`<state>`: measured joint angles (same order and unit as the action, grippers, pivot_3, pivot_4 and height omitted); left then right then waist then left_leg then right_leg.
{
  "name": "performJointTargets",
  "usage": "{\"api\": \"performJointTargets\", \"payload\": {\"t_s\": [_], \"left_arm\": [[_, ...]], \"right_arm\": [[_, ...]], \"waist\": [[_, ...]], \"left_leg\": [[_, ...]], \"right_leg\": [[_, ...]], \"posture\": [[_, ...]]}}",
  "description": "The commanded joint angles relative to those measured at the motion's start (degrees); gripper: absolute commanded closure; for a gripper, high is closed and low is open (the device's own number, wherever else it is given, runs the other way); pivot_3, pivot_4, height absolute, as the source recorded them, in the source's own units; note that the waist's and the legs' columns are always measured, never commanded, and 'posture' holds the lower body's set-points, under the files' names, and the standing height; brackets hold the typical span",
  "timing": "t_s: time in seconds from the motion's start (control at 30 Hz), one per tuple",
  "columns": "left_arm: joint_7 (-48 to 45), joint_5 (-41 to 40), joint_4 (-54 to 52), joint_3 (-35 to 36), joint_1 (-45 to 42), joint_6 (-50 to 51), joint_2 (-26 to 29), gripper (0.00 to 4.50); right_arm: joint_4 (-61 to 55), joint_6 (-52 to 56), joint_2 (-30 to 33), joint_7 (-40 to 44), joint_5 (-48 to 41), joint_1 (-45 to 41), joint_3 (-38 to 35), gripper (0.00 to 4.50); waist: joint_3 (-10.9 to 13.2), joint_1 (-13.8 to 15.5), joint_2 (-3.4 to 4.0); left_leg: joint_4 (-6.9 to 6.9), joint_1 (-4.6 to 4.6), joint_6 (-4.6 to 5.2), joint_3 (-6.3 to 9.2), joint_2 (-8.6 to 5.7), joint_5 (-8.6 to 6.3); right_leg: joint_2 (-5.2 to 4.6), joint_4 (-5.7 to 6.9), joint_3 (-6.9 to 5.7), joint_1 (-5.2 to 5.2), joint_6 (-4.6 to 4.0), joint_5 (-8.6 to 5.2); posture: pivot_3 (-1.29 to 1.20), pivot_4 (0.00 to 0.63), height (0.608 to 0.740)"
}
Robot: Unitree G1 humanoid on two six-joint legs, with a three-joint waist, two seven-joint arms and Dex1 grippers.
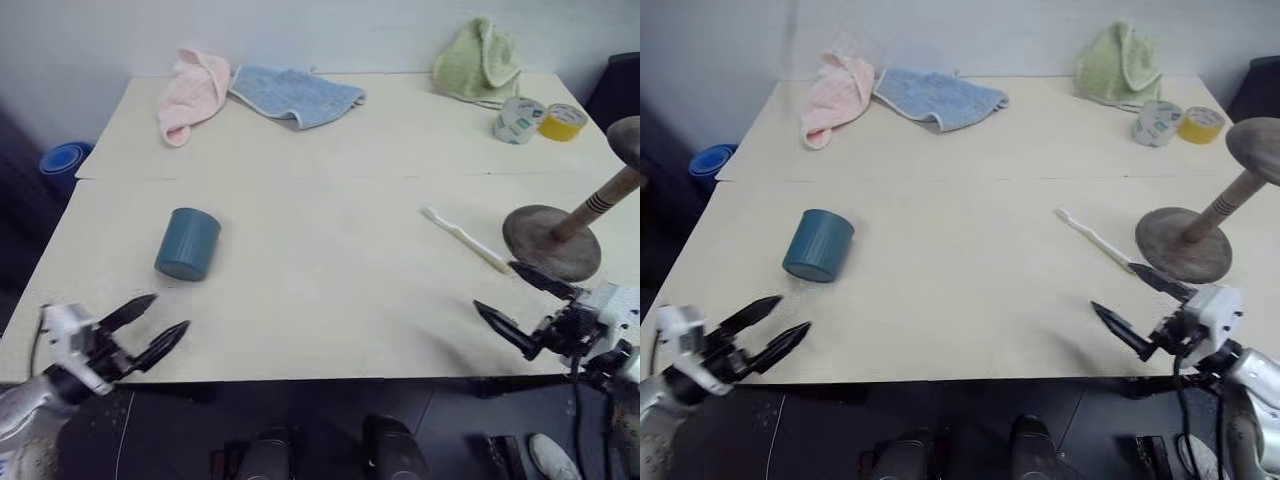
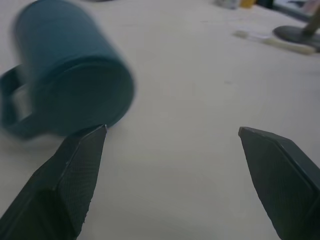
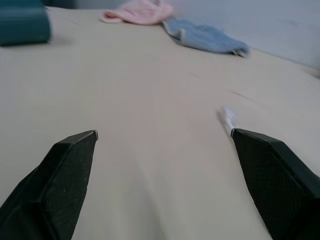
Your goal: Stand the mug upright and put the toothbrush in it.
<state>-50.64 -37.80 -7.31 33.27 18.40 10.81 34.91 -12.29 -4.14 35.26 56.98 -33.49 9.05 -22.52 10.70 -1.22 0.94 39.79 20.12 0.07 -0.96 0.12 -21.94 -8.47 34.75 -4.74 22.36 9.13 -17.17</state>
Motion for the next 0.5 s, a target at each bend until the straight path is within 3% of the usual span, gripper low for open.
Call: {"api": "performJointTargets", "payload": {"t_s": [0.03, 0.17, 0.37, 0.5], "left_arm": [[2.32, 1.79, 7.44, 7.69, 1.91, 0.28, 3.33, 0.0], [10.9, 0.78, 6.71, 8.61, -0.07, 10.62, 5.71, 0.0], [24.86, -8.03, -0.24, 2.68, -16.0, 37.57, 10.37, 0.0], [33.21, -3.95, 6.55, -3.86, -30.9, 47.23, 12.69, 0.0]], "right_arm": [[-5.24, 0.5, -1.01, 0.95, -0.93, -0.39, 3.97, 0.05], [-4.31, -1.9, -0.78, 2.83, 1.22, -1.78, 6.42, 0.05], [-0.28, -4.14, -0.9, 4.8, 2.74, -4.92, 7.91, 0.05], [1.59, -4.58, -1.68, 4.3, 2.76, -7.94, 8.58, 0.05]], "waist": [[-0.03, 1.09, -0.05], [-0.05, 2.63, -0.11], [-0.21, 2.99, -0.49], [-0.23, 2.43, -0.51]], "left_leg": [[0.0, 0.01, 0.01, 0.05, -0.03, -0.01], [0.15, 0.1, 0.15, 0.23, -0.17, -0.08], [0.28, 0.05, 0.12, 0.84, -0.2, -0.06], [0.24, 0.0, 0.1, 0.9, -0.25, -0.05]], "right_leg": [[-0.01, 0.0, -0.02, 0.0, 0.0, 0.0], [-0.08, -0.07, 0.03, -0.1, 0.01, 0.01], [-0.06, -0.05, 0.03, -0.44, 0.02, 0.01], [-0.05, 0.01, 0.02, -0.46, 0.01, 0.02]], "posture": [[0.0, 0.15, 0.74], [0.0, 0.15, 0.74], [0.0, 0.15, 0.74], [0.0, 0.15, 0.74]]}}
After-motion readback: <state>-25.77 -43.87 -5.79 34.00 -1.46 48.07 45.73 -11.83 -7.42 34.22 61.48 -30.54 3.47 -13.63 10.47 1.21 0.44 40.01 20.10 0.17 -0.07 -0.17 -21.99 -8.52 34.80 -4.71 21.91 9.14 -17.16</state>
